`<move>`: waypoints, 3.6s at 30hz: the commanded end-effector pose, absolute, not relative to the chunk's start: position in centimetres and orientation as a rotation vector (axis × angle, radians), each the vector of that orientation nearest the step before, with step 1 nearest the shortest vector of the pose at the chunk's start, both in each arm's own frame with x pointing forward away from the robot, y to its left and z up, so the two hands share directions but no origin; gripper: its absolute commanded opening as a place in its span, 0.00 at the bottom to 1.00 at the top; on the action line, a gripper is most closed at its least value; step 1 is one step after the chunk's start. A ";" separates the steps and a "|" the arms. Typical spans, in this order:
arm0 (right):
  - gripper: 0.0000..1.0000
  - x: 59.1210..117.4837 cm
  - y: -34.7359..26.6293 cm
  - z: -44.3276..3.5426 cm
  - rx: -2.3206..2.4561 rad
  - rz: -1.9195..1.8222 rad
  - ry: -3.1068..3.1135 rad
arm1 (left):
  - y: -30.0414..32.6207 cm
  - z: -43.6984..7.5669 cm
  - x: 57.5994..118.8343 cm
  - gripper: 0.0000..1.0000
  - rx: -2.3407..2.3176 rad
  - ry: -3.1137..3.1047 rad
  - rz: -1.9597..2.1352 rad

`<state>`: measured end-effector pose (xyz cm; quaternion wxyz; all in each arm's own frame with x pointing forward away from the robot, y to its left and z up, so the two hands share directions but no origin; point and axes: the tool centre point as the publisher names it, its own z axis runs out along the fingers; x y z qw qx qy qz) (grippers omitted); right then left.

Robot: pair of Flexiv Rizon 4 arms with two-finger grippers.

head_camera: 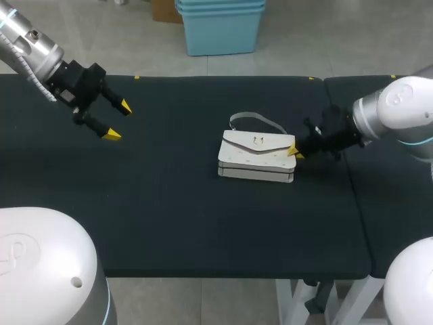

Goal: Pick up the bag, open it, inspect its contents, close it, and place it on the opposite side

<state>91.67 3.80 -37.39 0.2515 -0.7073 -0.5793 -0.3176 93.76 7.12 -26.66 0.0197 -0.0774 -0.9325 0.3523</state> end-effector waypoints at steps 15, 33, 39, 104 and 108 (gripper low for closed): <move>0.00 89.6 12.0 -36.9 -1.807 -0.997 -1.536 | 7.1 -26.7 93.8 1.00 -0.242 -2.893 1.097; 0.00 90.4 14.8 -37.4 -1.734 -0.989 -1.517 | 7.1 -26.7 93.8 1.00 -0.242 -2.893 1.097; 0.00 90.6 14.6 -37.3 -1.731 -0.986 -1.519 | 7.1 -26.7 93.8 1.00 -0.242 -2.893 1.097; 1.00 84.7 12.8 -28.9 -1.676 -0.656 -3.168 | 2.4 -25.6 94.6 1.00 -0.648 -3.046 0.914; 1.00 84.7 13.5 -29.0 -1.626 -0.664 -3.257 | 1.5 -26.0 94.5 1.00 -0.713 -3.040 0.930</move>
